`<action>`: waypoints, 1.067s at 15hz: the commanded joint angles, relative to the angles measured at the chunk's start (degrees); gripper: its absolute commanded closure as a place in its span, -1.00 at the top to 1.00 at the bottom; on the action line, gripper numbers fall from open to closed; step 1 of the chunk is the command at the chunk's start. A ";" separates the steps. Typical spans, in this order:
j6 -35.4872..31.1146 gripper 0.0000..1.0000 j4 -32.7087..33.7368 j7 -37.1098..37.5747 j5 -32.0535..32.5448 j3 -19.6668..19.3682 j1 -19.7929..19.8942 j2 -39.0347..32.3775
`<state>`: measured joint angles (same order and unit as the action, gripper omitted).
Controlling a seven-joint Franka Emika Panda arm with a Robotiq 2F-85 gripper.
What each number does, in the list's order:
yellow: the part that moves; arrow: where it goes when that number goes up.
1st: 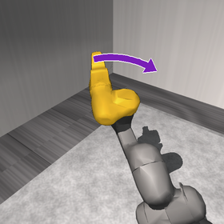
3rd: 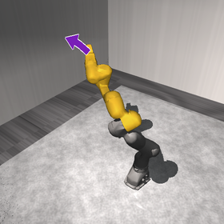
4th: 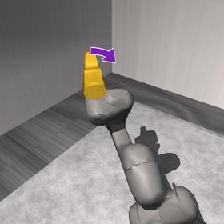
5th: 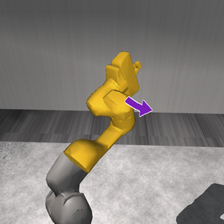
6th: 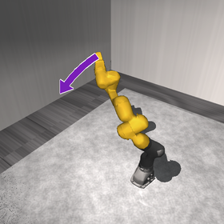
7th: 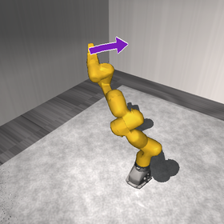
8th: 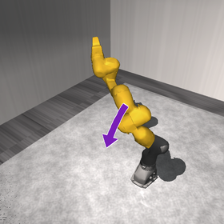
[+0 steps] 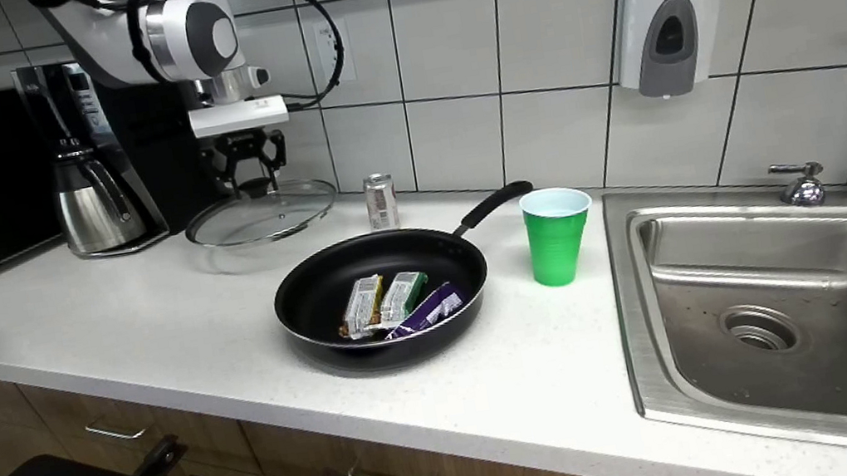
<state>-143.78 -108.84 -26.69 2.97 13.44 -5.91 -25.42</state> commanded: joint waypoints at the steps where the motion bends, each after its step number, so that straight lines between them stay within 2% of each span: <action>1: -0.37 -0.21 -6.08 0.42 -0.55 0.00 1.12 6.99; 16: -5.69 -0.21 -24.22 -1.59 -2.93 -1.14 1.67 21.75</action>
<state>-147.63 -127.62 -26.79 1.78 12.25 -4.65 -10.46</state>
